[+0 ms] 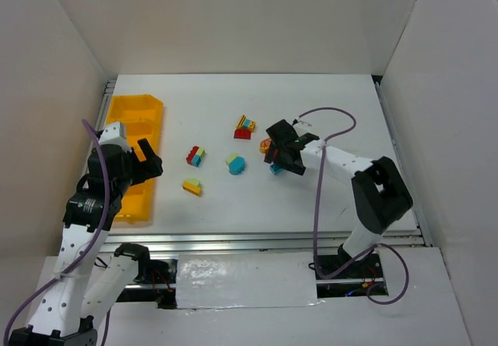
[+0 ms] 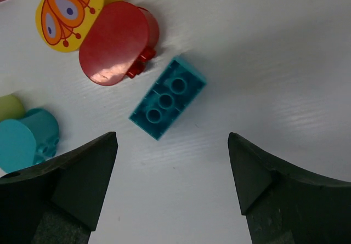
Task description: Sort the legos into containers by color
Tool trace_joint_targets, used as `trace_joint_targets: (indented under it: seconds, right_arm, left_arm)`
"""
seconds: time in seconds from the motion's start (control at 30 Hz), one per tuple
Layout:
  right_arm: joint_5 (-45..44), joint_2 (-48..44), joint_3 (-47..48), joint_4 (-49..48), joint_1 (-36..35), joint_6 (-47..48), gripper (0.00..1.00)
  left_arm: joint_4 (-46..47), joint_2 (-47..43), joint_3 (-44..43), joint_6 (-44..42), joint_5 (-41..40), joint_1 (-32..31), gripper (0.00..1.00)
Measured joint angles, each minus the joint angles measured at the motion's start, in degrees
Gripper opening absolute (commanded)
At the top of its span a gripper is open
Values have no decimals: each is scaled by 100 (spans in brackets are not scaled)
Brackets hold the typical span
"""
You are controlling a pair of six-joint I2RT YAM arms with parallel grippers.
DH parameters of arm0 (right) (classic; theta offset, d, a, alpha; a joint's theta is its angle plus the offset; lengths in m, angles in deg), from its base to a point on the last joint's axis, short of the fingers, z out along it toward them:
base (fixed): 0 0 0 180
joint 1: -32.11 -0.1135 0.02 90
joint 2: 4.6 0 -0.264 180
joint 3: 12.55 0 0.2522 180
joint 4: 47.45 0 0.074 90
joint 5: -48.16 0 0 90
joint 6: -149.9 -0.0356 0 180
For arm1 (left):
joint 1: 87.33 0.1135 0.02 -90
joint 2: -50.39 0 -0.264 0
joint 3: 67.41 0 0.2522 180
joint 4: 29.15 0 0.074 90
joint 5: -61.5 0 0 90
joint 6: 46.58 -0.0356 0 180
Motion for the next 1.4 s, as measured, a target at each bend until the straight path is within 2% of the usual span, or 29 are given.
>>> trace_joint_targets:
  seconds: [0.13,0.43,0.63,0.73,0.77,0.93,1.0,1.03,1.07,1.2,1.27,1.37,1.4]
  right_arm:
    - [-101,627,374,-66,-175,-127,86]
    - [-269,984,608,-26,-229,-275,83]
    - [-358,1283,715,0,-223,-310,78]
    - [-358,1335,717,-2,-199,-308,72]
    - [-358,1357,717,-2,-192,-306,67]
    - [-354,1394,715,-26,-149,-299,66]
    - [-352,1394,688,-59,-142,-289,57]
    - [-348,1394,656,-85,-142,-291,43]
    - [-350,1394,621,-101,-142,-256,37]
    - [-372,1300,444,-289,-142,-247,33]
    - [-376,1231,345,-367,-142,-229,26]
    - [-372,1038,109,-424,-142,-168,0]
    - [-374,951,11,-402,-142,-136,0]
  left_arm:
    - [17,-37,7,-2,22,-2,99]
    - [20,-2,9,-11,164,-85,100]
    - [17,-11,9,-11,166,-114,100]
    - [20,-11,9,-11,177,-136,99]
    - [20,-11,9,-11,184,-140,99]
    - [20,-11,9,-11,186,-162,99]
    - [20,-9,9,-11,186,-162,100]
    - [20,-9,9,-11,186,-162,100]
    - [20,-9,9,-11,186,-162,99]
    - [20,-9,9,-9,184,-162,99]
    - [20,-9,9,-9,184,-164,99]
    - [20,-9,9,-7,186,-168,99]
    - [20,-9,9,-4,190,-168,100]
